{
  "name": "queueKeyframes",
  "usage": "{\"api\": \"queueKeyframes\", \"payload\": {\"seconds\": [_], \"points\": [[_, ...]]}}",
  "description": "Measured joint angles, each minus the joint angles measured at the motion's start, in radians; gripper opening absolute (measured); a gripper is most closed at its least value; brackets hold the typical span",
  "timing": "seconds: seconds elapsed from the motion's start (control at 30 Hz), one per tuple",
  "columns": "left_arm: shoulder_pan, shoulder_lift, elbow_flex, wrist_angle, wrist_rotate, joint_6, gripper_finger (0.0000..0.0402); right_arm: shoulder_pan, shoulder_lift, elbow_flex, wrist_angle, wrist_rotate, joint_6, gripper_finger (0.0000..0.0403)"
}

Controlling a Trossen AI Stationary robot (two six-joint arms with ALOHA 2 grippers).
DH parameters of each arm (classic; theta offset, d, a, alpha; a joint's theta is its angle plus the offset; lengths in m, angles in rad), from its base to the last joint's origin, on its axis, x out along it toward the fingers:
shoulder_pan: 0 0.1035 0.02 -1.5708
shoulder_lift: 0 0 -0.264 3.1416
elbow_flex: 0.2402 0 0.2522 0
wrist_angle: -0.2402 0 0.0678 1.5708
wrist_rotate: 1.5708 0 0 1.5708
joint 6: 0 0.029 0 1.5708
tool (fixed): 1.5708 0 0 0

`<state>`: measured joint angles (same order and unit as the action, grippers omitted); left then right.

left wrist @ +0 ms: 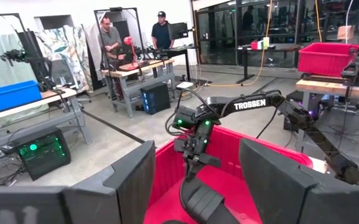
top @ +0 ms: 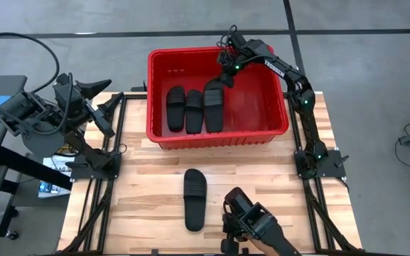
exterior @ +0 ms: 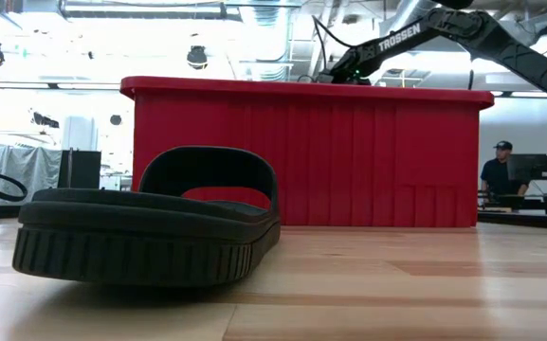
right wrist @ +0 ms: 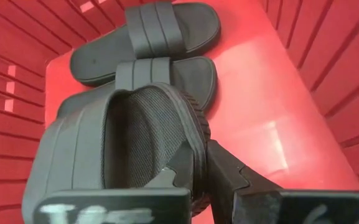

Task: Pick and place slides into bin
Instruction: Put the black slide into the red organizer bin

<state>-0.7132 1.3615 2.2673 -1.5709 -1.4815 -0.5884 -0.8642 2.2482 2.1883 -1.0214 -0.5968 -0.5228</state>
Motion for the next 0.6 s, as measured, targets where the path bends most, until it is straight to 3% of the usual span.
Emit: {"api": "queueKeyframes", "payload": {"seconds": [0.6], "points": [[0.000, 0.000, 0.000, 0.000, 0.002, 0.000, 0.0224, 0.007, 0.000, 0.000, -0.019, 0.109, 0.010, 0.0009]]}}
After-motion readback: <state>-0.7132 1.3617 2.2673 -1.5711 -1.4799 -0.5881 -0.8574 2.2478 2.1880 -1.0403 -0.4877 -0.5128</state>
